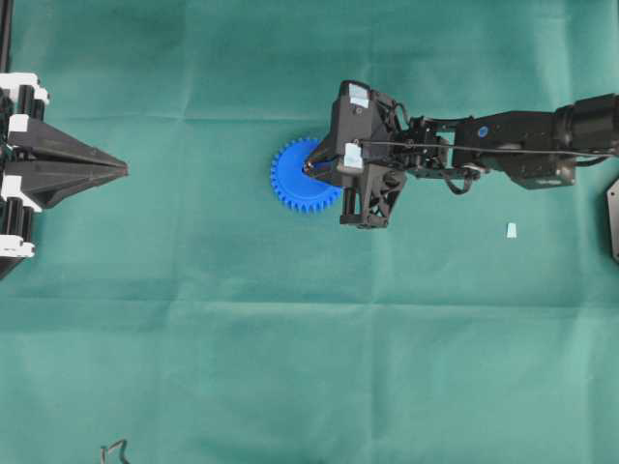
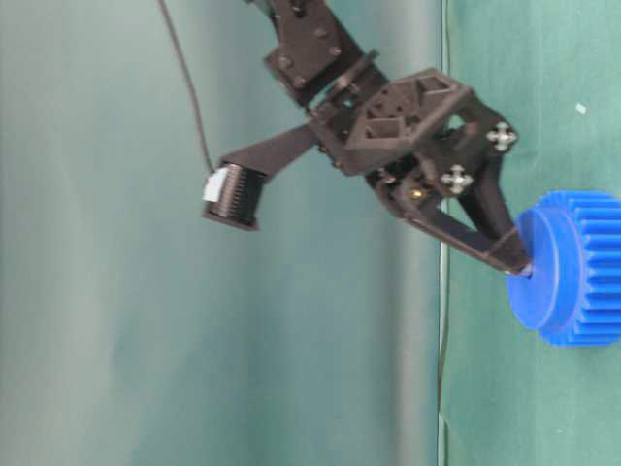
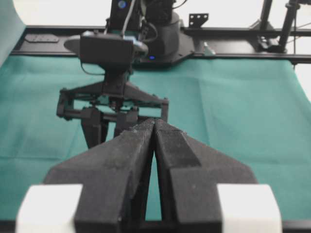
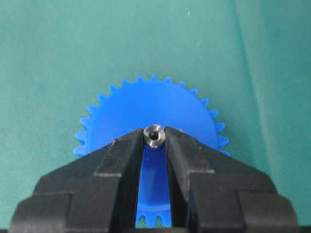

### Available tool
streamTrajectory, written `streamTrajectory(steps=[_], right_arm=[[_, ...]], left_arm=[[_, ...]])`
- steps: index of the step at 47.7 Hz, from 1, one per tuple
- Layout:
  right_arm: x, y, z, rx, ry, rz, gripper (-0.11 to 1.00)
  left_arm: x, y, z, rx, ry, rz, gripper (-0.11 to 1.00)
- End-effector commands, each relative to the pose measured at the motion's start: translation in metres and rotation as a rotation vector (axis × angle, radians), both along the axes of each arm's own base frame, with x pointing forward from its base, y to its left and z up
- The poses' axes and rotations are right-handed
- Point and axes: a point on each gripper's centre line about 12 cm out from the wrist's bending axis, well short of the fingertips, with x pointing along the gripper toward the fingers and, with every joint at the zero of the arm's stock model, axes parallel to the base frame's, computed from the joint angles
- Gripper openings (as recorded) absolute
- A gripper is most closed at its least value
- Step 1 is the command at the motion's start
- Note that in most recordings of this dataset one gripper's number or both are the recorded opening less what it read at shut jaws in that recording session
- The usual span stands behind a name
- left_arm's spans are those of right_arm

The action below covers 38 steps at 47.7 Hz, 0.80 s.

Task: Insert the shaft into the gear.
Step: 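Align the shaft over the gear's center hole and press it down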

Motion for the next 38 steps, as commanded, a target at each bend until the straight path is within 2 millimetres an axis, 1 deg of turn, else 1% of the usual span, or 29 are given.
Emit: streamTrajectory(steps=[1, 22, 38], right_arm=[[0.004, -0.002, 0.006, -0.001, -0.026, -0.006, 0.17], [0.003, -0.002, -0.001, 0.004, -0.008, -0.008, 0.17], [0.0, -0.001, -0.006, 0.029, 0.045, -0.02, 0.18]], left_arm=[[0.002, 0.0, 0.011, 0.003, -0.028, -0.002, 0.0], [0.002, 0.0, 0.011, 0.0, -0.028, -0.002, 0.0], [0.002, 0.0, 0.011, 0.0, -0.028, -0.002, 0.0]])
